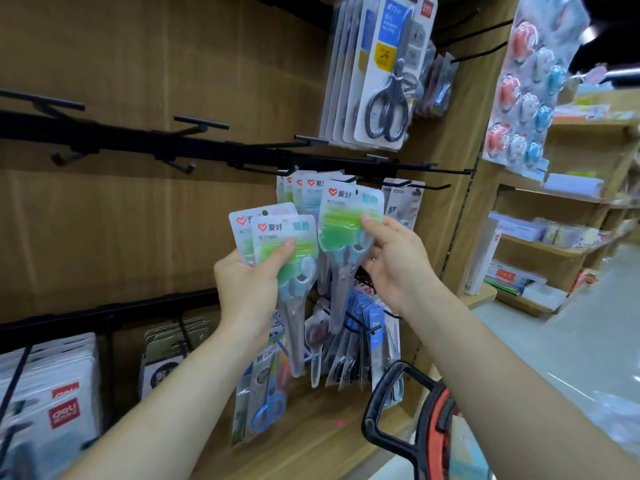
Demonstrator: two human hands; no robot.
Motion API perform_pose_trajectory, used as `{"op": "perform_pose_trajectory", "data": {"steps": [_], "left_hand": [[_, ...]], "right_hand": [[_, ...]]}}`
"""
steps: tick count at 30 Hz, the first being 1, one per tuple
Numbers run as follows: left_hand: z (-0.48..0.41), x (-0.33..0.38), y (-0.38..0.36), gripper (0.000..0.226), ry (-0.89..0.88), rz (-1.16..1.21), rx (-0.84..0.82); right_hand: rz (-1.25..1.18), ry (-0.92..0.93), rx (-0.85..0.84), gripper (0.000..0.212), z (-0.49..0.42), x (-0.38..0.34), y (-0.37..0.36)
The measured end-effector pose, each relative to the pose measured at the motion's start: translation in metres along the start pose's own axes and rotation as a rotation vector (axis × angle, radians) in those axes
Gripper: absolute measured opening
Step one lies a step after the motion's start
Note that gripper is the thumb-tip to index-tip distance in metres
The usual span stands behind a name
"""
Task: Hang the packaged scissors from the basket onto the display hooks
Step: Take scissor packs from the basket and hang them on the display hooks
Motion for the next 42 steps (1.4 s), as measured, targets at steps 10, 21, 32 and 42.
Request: {"op": "perform_pose_trajectory", "data": {"steps": [10,21,32,42], "left_hand": [[0.002,0.000,-0.003,0.014,0.008,-0.005,0.019],[0.001,0.008,0.001,0.015,-0.003,0.001,0.020],[0.002,0.011,-0.001,0.018,-0.017,-0.001,-0.029],[0.005,0.019,-0.011,0.015,-0.028,-0.006,-0.142]], "right_hand": [[0.036,0.077,0.101,0.010,-0.022,-0.018,-0.003],[0.289,0.115,0.156,0.005,-0.038,-0.011,-0.019],[0.300,0.125,-0.157,0.029,0.030,0.027,-0.019],[0.057,0.077,-0.055,0.005,0.031,0.027,-0.020]]}}
Point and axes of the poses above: each hand's wrist, its own z-axis away from the middle knuckle, its own y-axis out of the back of the hand, x = y × z, the point moved 5 cm from there along -z, towards the middle knuckle, and after that the axes turned 12 degrees about x, right-handed, at the moved point
